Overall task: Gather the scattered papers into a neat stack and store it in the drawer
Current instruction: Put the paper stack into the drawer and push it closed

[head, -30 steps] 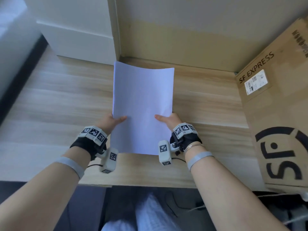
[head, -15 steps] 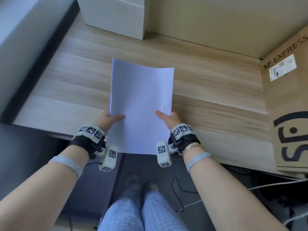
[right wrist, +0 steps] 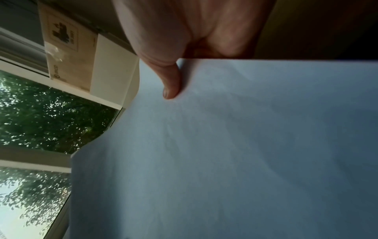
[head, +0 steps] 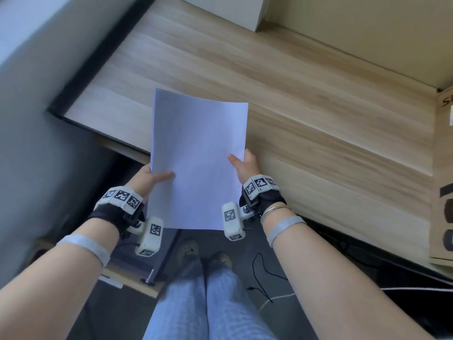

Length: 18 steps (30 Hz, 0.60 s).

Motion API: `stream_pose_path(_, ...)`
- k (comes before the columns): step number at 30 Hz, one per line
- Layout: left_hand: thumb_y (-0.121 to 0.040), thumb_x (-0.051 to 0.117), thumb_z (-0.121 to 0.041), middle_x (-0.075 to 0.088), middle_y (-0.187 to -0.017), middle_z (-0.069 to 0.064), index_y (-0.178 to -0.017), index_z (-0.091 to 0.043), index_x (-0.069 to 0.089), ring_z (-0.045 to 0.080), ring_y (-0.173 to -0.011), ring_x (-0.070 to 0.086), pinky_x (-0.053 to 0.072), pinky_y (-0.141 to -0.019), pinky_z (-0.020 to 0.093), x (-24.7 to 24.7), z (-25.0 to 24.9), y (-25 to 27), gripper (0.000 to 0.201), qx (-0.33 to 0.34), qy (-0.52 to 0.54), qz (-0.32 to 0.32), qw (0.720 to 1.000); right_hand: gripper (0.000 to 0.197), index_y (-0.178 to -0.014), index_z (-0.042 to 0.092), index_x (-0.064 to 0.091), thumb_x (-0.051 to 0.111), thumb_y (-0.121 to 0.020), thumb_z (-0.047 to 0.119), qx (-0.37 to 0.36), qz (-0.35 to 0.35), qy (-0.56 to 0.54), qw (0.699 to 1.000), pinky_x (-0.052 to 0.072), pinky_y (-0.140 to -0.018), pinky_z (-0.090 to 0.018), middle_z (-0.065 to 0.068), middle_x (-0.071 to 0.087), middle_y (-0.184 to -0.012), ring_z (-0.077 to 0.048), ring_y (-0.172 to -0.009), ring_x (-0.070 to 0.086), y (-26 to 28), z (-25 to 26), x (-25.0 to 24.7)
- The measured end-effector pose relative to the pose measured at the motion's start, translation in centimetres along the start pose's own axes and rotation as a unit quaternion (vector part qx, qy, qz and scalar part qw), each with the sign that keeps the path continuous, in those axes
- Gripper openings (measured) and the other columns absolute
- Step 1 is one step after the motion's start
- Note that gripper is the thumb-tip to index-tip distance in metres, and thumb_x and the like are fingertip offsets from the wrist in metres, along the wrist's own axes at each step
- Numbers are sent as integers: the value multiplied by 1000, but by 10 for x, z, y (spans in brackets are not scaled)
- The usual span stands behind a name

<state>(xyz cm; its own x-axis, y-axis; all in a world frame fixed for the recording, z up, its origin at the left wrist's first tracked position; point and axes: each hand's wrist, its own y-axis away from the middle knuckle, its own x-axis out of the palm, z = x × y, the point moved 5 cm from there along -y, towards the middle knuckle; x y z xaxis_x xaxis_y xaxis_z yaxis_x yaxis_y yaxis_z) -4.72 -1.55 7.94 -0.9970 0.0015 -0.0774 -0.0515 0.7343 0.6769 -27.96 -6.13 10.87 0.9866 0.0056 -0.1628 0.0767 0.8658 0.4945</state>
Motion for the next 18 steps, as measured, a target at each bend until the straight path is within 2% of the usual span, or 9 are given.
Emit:
stream_pose_path(4, -91, 49, 1, 74, -61, -10, -91, -18, 60, 5, -53, 70, 57, -51, 20, -35, 24, 11, 22, -11, 24, 7, 1000, 29, -121, -6, 52, 49, -93, 1, 15, 34, 7, 999, 44, -98, -35, -23, 59, -124, -19, -100, 54, 11, -14, 36)
stream_pose_path(8, -91, 48, 1, 74, -62, -10, -93, -18, 60, 5, -54, 70, 57, -51, 20, -70, 42, 19, 22, -26, 21, 8, 999, 27, -119, -5, 51, 48, -93, 1, 36, 49, 12, 998, 44, -97, -39, -24, 59, -123, -20, -97, 54, 23, -30, 73)
stream_pose_path(11, -92, 48, 0, 75, -65, -10, -95, -18, 60, 6, -57, 71, 57, -58, 28, -96, 59, 25, 22, -37, 11, 3, 999, 28, -120, -3, 51, 48, -93, 2, 51, 60, 6, 997, 45, -95, -37, -21, 61, -121, -20, -97, 55, 34, -41, 102)
stream_pose_path(13, -92, 48, -1, 75, -73, -4, -103, -14, 59, 15, -64, 71, 51, -66, 33, -114, 72, 31, 20, -55, 6, -2, 998, 32, -125, -2, 50, 46, -93, 0, 63, 72, -6, 995, 45, -91, -31, -17, 61, -119, -20, -98, 55, 45, -49, 123)
stream_pose_path(15, -92, 48, -2, 73, -79, 0, -110, -12, 56, 20, -68, 69, 48, -69, 35, -136, 84, 35, 22, -74, 7, -7, 997, 34, -127, 0, 49, 46, -93, -1, 74, 83, -4, 994, 45, -94, -33, -18, 60, -123, -25, -103, 58, 56, -57, 146)
stream_pose_path(17, -93, 48, -3, 74, -82, 0, -113, -13, 55, 17, -65, 72, 48, -71, 37, -155, 97, 37, 23, -95, 2, -1, 995, 35, -127, 2, 49, 47, -92, 0, 86, 93, 4, 992, 44, -95, -34, -18, 59, -126, -28, -109, 58, 66, -68, 168)
stream_pose_path(18, -93, 48, -3, 71, -90, 3, -116, -13, 53, 19, -69, 71, 48, -73, 38, -164, 104, 36, 25, -106, -5, 0, 994, 35, -127, 2, 49, 47, -92, 0, 92, 99, 7, 991, 44, -95, -34, -17, 59, -127, -28, -110, 58, 69, -75, 179)
